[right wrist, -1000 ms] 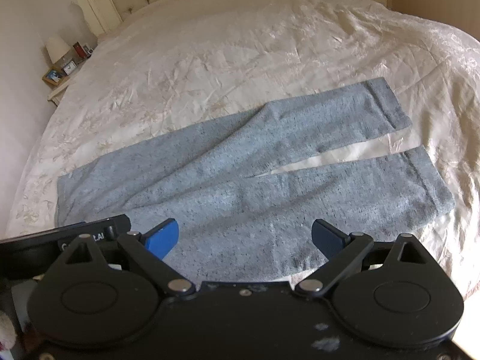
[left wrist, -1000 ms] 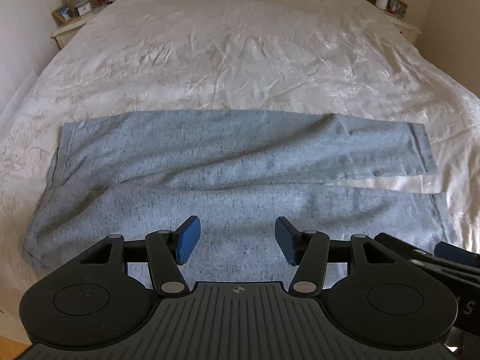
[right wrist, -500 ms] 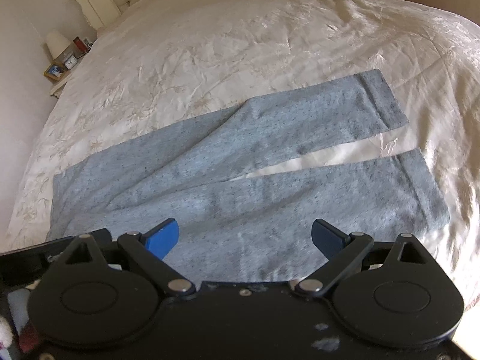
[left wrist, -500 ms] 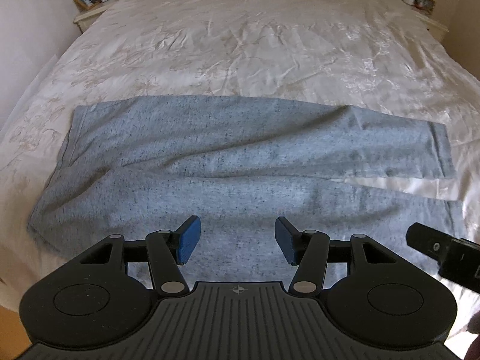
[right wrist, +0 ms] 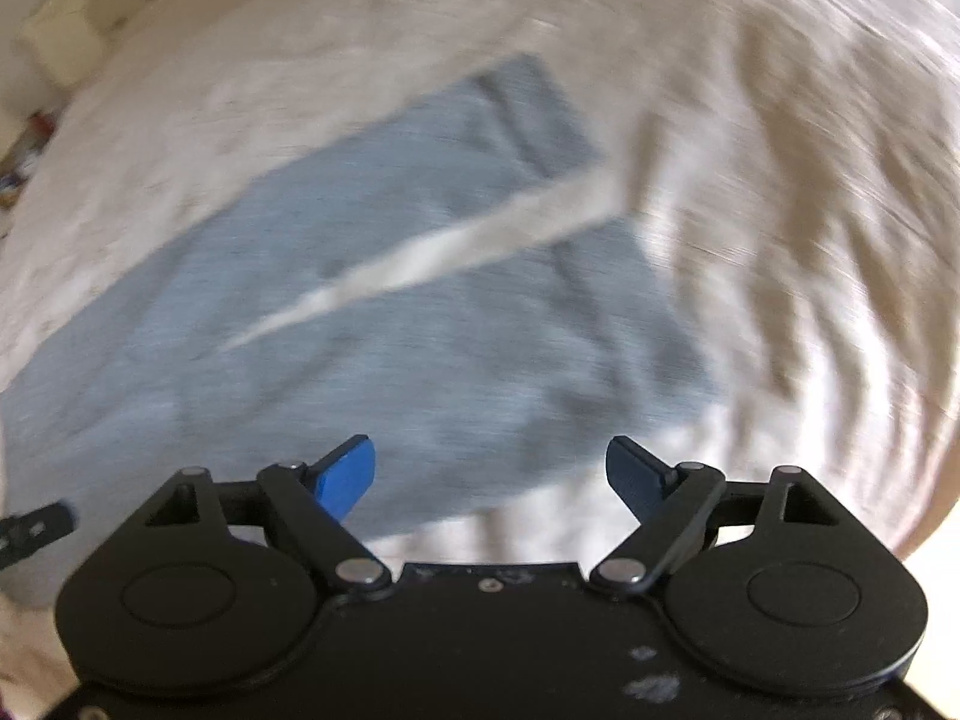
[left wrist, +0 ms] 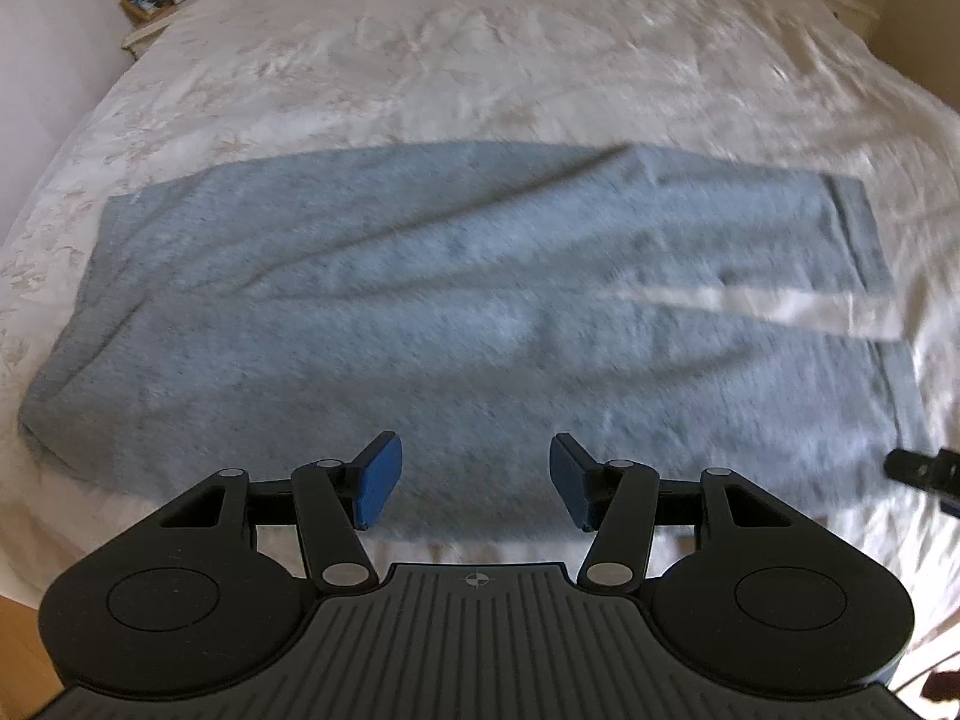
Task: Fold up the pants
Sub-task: 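Move the right gripper to a grey pant leg cuff and close on it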
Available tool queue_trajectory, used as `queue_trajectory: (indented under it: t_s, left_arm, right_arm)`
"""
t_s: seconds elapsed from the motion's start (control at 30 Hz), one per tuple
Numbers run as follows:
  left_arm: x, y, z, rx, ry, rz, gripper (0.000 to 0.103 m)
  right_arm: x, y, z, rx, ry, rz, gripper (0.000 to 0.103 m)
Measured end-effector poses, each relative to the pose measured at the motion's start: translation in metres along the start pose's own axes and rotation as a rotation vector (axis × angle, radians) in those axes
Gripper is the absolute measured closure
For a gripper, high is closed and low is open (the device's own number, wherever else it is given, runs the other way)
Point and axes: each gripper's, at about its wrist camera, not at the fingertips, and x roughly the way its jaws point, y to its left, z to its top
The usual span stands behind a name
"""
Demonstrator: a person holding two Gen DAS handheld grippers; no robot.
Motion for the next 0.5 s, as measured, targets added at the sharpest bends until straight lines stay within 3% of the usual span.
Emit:
queue_trajectory:
  t_s: [0.13,0.33,0.5]
  left_arm:
    - [0.000,-0.011,-0.010,0.019,0.021,-0.004,0.049]
    - [-0.004,-0.019,-0.015,0.024,0.021,0.013,0.049]
    - [-0.009,-0.017,-0.016,-0.003,0.009,0.035,0.049]
  right_arm:
    - [0.015,-0.043,-0.001,0.072,0.013,-0.042,0.014]
    - [0.036,-0.080,-0.001,0.221,0.037,0.018,0.019]
    - [0.057,-0.085,0.001,0.303,0.054,0.107,0.053]
